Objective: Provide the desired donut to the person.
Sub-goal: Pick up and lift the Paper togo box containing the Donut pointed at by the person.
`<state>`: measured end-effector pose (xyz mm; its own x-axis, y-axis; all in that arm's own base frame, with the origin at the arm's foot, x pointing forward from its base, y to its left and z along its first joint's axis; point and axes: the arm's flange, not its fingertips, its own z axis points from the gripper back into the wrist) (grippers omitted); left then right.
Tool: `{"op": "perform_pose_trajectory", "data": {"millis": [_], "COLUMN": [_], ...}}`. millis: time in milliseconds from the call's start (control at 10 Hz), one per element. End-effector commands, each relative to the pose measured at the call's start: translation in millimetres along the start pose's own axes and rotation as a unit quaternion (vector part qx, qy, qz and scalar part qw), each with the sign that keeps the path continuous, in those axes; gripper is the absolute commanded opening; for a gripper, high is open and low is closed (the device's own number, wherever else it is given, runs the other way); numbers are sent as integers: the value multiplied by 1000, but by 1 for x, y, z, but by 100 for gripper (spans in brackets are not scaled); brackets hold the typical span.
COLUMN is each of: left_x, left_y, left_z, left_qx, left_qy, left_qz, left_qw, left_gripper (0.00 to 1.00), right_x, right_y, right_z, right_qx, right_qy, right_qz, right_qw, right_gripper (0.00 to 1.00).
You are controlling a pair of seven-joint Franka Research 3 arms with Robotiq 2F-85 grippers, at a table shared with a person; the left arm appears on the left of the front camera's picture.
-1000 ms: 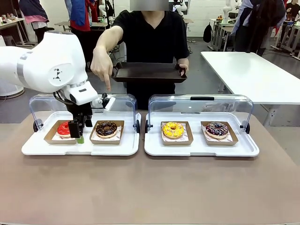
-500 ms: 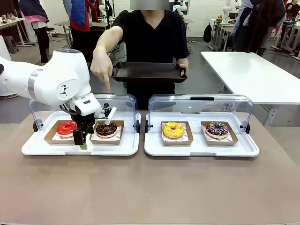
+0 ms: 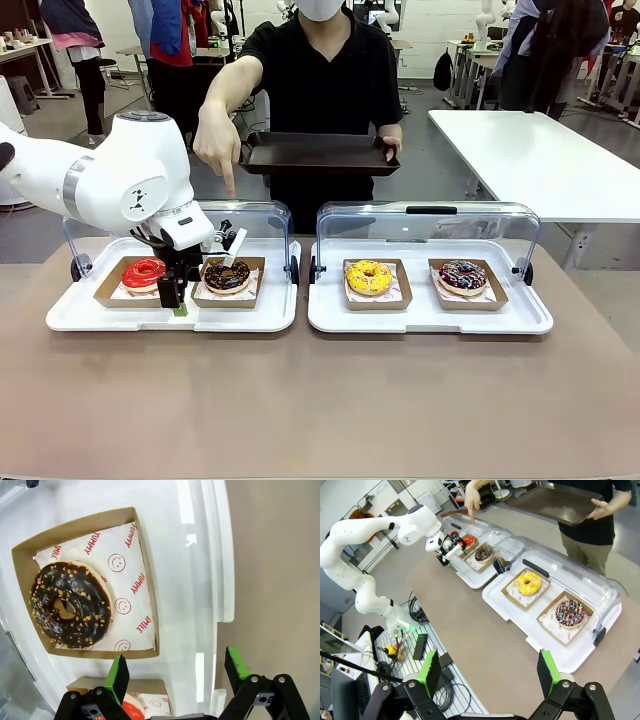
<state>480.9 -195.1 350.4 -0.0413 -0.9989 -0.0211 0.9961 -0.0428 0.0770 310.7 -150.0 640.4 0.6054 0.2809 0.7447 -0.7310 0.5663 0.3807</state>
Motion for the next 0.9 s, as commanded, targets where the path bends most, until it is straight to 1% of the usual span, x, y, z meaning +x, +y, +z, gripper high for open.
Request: {"op": "perform_pose_trajectory", "data": {"millis": [0, 200, 600, 800], "left_x": [3, 4, 5, 7], "left_y": [10, 9, 11, 14], "left_z": [-4, -6, -21, -23], "left_qx": [10, 11, -9, -6], "left_qy": [-9, -14, -25, -31], "left_qz": [12, 10, 9, 7], "left_qw": [1000, 1000, 1000, 999], "left_gripper": [100, 100, 100, 100], "right_x": [0, 0, 0, 0], "right_y": [0, 0, 0, 0], "right_z": [-1, -1, -1, -1], "right_qx": [6, 6, 6, 6], "right_qy": [-3, -3, -3, -3], "right_qz": [2, 2, 2, 2], "right_qw": [1000, 1000, 1000, 1000], "right_gripper": [100, 100, 100, 100]}}
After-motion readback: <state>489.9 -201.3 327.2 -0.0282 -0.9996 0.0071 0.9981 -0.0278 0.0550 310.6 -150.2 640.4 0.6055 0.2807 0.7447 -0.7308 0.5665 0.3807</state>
